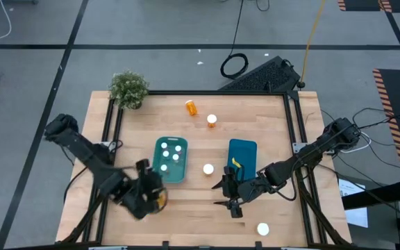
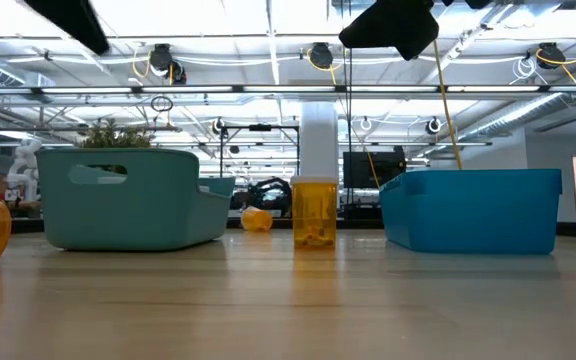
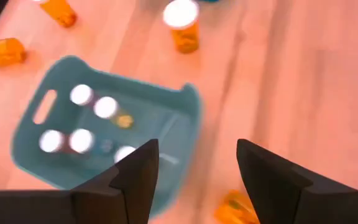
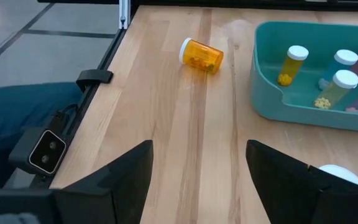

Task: Pick and place medicine bottles into bin by pill shape (circle, oval)
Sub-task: Put the large orange pill bottle into the blue bin

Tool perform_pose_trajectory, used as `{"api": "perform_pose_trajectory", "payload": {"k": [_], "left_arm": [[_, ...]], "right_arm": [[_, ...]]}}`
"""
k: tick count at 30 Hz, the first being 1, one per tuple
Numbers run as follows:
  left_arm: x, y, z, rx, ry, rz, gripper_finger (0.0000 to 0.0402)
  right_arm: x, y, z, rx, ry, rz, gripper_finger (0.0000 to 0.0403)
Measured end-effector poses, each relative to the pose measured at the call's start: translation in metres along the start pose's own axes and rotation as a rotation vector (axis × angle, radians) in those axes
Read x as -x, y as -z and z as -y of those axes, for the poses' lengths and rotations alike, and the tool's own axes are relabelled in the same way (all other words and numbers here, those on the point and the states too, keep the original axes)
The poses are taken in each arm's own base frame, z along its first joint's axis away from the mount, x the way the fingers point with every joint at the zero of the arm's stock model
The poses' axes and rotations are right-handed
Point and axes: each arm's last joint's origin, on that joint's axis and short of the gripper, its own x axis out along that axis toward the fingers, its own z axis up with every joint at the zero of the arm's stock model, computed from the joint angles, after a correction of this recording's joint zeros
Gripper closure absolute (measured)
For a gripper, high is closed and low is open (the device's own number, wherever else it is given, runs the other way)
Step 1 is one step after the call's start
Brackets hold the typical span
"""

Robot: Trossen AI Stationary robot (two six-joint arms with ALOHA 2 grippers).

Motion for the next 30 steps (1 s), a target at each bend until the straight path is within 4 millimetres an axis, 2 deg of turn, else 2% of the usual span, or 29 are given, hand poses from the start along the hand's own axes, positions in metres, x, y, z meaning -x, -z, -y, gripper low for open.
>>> {"api": "perform_pose_trajectory", "payload": {"k": [4,8,12,18,23,30], "left_arm": [[0.018,0.024,0.023,0.033,0.059,0.024,0.0183],[0.024,0.055,0.051,0.005,0.123,-0.012,0.02],[0.021,0.08,0.076,0.026,0.17,-0.07,0.0222],[0.011,0.112,0.096,0.104,0.124,-0.112,0.0231],[-0.001,0.136,0.109,0.119,0.062,-0.109,0.0195],[-0.031,0.148,0.116,0.212,-0.053,-0.093,0.0102]], "right_arm": [[0.0,0.0,0.0,0.018,0.001,-0.004,0.015],[0.0,0.0,0.001,0.043,0.003,0.001,0.015],[-0.002,-0.003,0.006,0.031,0.013,0.014,0.015],[-0.004,-0.008,0.013,-0.002,0.028,0.05,0.015],[-0.004,-0.01,0.014,-0.002,0.025,0.071,0.015],[-0.004,-0.01,0.013,0.009,0.026,0.065,0.015]]}}
